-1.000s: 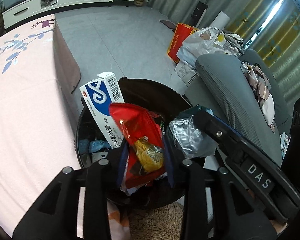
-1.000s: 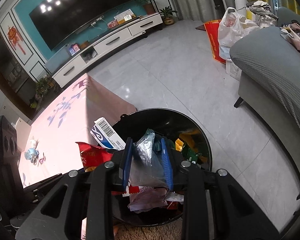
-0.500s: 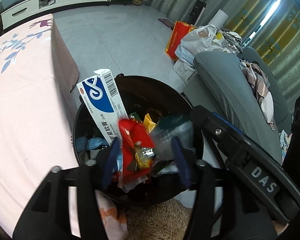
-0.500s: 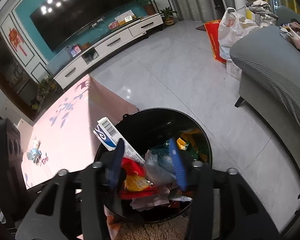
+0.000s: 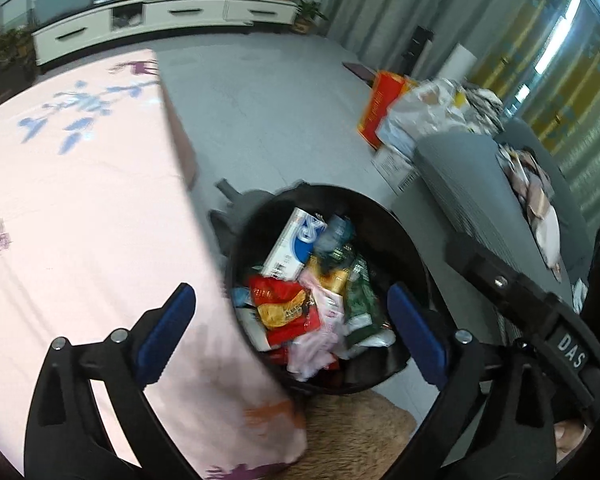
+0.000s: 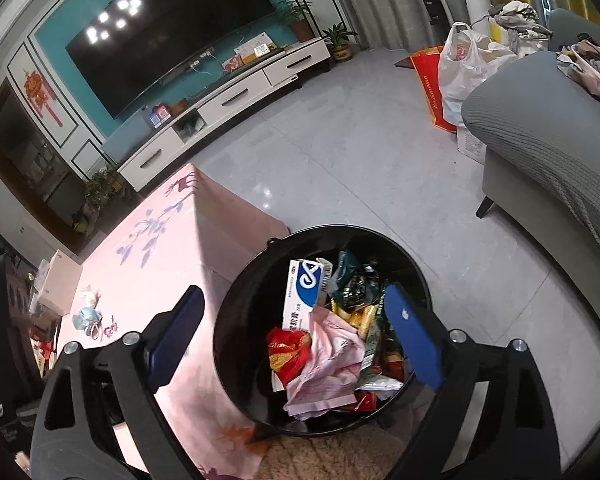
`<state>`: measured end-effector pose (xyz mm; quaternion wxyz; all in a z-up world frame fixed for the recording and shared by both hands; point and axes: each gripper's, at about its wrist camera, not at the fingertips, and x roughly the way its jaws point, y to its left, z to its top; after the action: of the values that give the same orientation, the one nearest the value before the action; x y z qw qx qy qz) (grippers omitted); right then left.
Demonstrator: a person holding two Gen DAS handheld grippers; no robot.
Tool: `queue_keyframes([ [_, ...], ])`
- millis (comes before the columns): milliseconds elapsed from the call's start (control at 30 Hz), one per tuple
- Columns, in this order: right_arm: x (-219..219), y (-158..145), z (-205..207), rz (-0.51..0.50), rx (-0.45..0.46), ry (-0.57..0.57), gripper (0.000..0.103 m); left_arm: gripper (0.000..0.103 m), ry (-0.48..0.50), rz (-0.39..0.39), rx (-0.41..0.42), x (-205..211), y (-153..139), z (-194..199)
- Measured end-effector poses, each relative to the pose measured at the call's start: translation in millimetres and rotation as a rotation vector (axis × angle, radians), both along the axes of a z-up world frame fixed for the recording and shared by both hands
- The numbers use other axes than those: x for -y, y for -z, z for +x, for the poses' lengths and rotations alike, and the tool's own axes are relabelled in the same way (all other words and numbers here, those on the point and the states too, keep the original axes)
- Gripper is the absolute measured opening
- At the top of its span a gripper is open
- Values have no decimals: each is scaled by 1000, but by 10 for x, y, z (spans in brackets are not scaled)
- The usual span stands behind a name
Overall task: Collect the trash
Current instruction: 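Move both tools back over the table toward the blue mask and tissue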
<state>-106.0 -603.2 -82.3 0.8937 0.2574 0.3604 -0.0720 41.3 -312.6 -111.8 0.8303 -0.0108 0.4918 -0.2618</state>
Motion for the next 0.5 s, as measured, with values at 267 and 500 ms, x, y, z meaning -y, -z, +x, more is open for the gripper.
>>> queue_keyframes([
  [267, -313, -128, 74, -51, 37, -35, 99, 100, -169, -8, 71, -779, -221, 125],
  [500, -660, -94, 278, -117, 8, -76, 99, 100, -382, -8, 74, -1747, -260, 339],
])
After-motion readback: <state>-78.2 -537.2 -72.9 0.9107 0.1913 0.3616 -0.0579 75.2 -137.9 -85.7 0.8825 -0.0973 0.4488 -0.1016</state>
